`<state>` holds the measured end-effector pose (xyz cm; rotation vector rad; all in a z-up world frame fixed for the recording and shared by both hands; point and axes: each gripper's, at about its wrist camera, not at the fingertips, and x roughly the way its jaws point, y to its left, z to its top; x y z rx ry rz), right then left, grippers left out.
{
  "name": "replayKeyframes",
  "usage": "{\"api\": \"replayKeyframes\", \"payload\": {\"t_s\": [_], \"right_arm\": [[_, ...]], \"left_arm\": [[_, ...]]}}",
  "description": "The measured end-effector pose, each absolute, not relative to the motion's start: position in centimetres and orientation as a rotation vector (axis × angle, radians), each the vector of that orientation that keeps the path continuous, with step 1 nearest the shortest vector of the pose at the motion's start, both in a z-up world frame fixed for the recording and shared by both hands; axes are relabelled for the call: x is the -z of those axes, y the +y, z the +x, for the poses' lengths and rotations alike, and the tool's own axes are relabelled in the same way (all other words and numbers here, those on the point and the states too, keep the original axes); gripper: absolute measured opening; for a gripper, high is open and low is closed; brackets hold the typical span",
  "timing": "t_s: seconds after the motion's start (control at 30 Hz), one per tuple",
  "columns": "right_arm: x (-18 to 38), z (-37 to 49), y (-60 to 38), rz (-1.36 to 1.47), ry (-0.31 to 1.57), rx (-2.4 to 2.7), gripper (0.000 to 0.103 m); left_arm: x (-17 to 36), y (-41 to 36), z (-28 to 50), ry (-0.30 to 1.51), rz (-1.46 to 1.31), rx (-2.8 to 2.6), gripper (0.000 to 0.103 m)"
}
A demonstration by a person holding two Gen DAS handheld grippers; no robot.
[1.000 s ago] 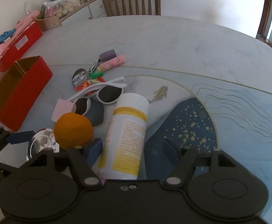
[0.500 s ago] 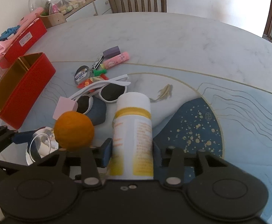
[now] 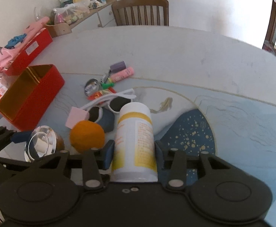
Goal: Organize rigid objects
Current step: 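Carry the silver lid with the left tool while the right tool carries the bottle into the red tin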
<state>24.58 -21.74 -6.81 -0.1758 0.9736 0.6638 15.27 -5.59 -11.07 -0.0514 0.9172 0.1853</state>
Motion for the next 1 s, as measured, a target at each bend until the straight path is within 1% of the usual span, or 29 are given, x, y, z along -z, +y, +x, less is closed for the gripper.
{"api": "replayKeyframes", "payload": {"t_s": [0.3, 0.6, 0.77, 1.0], "right_arm": [[2.3, 22.5, -19.4, -0.215, 0.911, -0.695, 0.044], [-0.8, 20.5, -15.2, -0.220, 0.839, -0.756, 0.044], [-1.6, 19.5, -12.1, -0.226, 0.826, -0.779, 0.044], [-1.5, 18.2, -6.6, -0.247, 0.830, -0.803, 0.044]], "left_arm": [[6.6, -3.0, 13.5, 0.830, -0.108, -0.216, 0.076], [2.7, 2.0, 12.5, 0.749, -0.114, -0.238, 0.076], [1.5, 5.7, 12.4, 0.729, -0.105, -0.252, 0.076], [1.5, 11.0, 12.9, 0.732, -0.081, -0.260, 0.076]]}}
